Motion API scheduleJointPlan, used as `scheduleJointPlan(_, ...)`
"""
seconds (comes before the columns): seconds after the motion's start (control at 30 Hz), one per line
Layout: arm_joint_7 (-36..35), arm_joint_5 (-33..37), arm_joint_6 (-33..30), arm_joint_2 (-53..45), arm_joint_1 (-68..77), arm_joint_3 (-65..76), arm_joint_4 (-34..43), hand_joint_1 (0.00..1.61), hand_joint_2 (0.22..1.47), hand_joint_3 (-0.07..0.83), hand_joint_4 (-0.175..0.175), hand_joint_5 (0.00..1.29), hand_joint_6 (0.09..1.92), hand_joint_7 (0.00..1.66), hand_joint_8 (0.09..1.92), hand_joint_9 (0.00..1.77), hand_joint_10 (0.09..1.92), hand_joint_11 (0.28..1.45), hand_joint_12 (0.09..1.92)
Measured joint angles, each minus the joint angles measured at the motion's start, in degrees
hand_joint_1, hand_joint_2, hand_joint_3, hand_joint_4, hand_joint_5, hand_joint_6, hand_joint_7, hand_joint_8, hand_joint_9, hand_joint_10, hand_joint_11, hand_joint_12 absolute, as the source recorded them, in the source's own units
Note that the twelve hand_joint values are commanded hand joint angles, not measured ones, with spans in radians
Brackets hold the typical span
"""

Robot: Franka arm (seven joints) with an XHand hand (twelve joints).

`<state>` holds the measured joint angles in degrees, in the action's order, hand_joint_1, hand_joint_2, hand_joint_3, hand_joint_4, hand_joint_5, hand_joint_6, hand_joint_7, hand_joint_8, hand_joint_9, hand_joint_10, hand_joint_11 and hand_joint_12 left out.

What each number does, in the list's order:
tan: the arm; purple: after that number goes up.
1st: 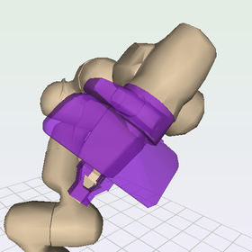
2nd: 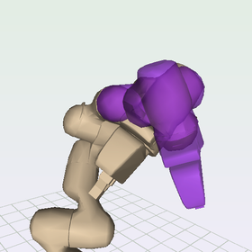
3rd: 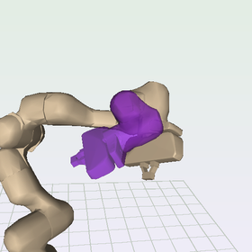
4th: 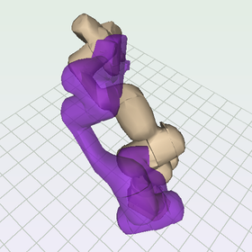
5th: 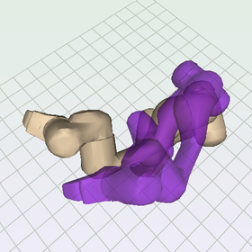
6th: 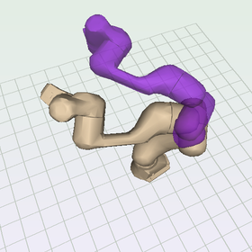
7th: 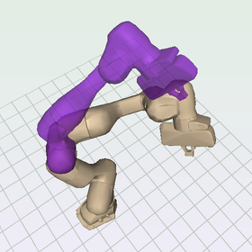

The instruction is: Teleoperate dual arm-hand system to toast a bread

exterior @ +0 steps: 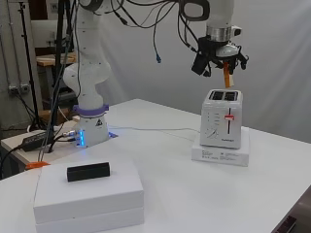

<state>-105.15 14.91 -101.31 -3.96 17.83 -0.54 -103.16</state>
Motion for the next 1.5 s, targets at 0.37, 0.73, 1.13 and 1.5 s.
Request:
scheduleJointPlan(0.37, 2.56, -3.03, 2.78, -3.31, -1.03, -0.74, 2.96, 0.87, 1.26, 0.001, 0.175, 0.71, 1.38, 1.32, 0.09, 1.4, 0.09, 0.71, 0.42)
scheduleJointPlan(0.73, 1.42, -1.43, 5.53, -7.2, -1.92, -2.02, 6.18, 0.91, 1.22, 0.0, 0.175, 0.77, 1.29, 1.39, 0.09, 1.44, 0.11, 0.72, 0.47)
scheduleJointPlan(1.13, 3.14, -3.48, 9.07, -9.13, -1.39, -3.2, 7.92, 1.24, 1.14, 0.001, -0.175, 0.78, 1.13, 1.09, 0.98, 1.39, 0.12, 0.7, 0.41)
scheduleJointPlan(1.5, 9.16, -2.58, 6.09, -10.93, -0.73, -4.37, 7.16, 1.23, 1.16, -0.001, -0.166, 0.74, 1.22, 1.07, 0.98, 1.36, 0.09, 0.74, 0.25)
